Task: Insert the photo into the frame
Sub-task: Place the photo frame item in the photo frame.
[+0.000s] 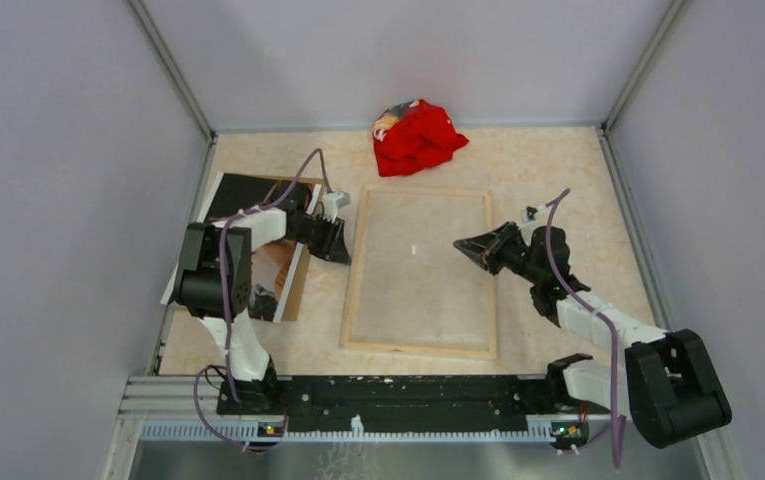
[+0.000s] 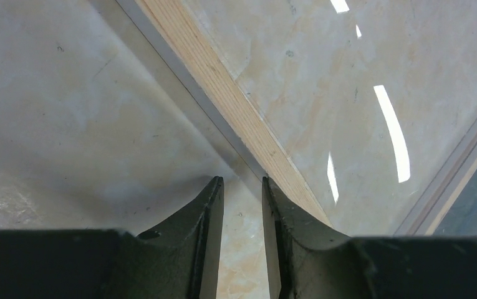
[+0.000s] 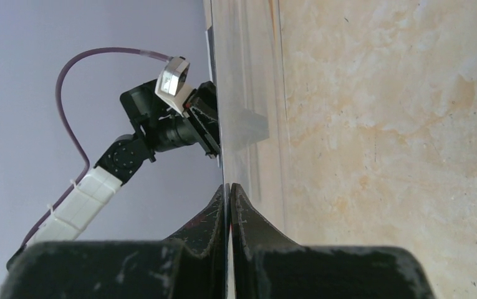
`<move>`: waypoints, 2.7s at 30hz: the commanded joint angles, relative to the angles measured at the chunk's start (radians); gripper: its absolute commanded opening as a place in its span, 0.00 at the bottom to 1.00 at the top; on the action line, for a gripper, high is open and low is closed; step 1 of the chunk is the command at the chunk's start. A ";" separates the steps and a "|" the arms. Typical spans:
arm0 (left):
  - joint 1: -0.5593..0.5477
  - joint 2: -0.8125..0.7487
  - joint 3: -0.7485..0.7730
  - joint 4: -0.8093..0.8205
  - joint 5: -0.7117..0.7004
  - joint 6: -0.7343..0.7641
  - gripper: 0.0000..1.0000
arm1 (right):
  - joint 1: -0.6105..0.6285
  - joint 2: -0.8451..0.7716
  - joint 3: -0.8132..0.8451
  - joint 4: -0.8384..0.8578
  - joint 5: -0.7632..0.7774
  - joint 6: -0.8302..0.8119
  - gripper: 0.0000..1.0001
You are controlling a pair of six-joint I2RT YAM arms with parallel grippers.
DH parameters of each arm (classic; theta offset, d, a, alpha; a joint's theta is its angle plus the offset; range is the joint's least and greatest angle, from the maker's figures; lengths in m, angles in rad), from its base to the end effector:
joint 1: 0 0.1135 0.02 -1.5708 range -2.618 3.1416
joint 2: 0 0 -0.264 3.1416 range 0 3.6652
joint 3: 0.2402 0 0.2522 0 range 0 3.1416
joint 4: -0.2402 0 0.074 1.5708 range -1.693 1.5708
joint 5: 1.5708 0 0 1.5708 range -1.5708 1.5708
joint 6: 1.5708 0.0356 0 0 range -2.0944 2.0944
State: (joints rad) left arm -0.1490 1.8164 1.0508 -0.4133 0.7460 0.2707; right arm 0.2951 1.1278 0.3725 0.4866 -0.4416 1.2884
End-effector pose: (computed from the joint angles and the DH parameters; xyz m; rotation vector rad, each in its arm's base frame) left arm 0.3333 -0.0745 0.1505 0.7248 2.4524 -0.9651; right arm 0.2144 0.0811 0.1996 0.6748 1.9876 1.4480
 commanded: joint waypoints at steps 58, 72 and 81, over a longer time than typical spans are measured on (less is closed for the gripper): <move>-0.024 -0.002 0.041 -0.111 0.041 -0.007 0.43 | -0.050 0.020 0.077 0.022 -0.088 0.146 0.00; -0.024 -0.008 0.041 -0.133 0.052 -0.006 0.34 | 0.047 -0.069 0.197 -0.186 0.043 0.121 0.00; -0.021 -0.028 0.032 -0.107 0.050 -0.030 0.25 | 0.088 -0.088 0.246 -0.235 0.094 0.144 0.00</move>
State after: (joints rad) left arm -0.1692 1.8317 1.0737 -0.5278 0.7708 0.2550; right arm 0.3634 1.0611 0.5766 0.2539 -0.3779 1.4147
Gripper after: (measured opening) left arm 0.257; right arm 0.004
